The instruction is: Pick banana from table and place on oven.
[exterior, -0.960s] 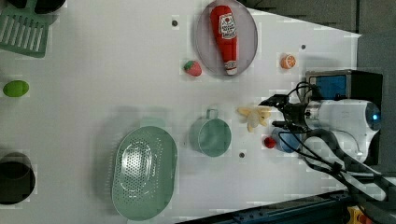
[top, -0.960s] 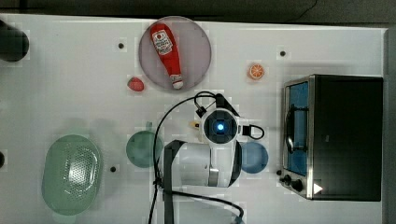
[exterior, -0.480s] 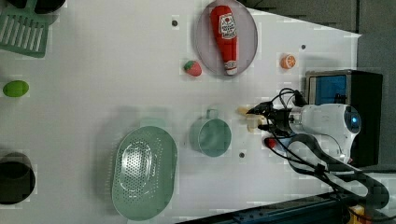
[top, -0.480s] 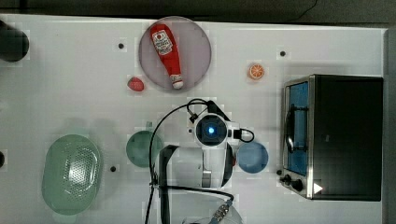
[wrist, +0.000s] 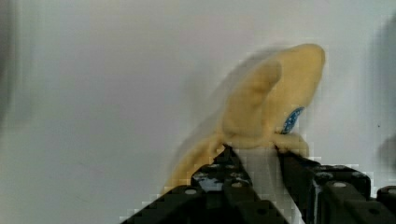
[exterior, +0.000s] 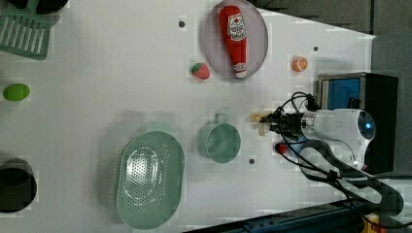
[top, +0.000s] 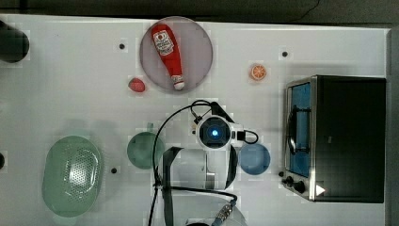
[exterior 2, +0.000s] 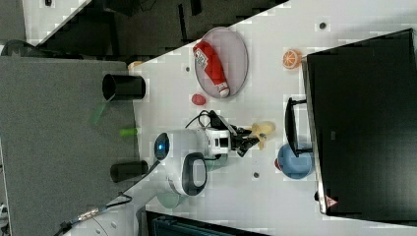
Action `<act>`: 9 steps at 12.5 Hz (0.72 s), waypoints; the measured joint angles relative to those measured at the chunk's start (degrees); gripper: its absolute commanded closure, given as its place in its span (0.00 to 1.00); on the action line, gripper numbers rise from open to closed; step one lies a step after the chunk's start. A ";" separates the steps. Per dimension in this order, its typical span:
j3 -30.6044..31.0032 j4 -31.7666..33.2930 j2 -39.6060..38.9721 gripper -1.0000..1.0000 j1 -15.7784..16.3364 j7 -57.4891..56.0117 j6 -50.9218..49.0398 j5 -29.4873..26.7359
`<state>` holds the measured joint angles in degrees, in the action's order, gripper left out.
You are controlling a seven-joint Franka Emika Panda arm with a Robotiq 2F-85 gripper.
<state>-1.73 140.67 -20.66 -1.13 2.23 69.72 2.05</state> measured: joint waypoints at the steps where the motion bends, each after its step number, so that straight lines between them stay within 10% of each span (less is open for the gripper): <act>1: 0.46 -0.11 0.90 0.74 -0.41 0.06 -0.06 -0.91; 9: -0.41 -10.74 32.71 0.74 -0.18 0.17 -32.26 -1.43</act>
<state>-2.15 129.92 12.05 -1.31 2.40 37.46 0.62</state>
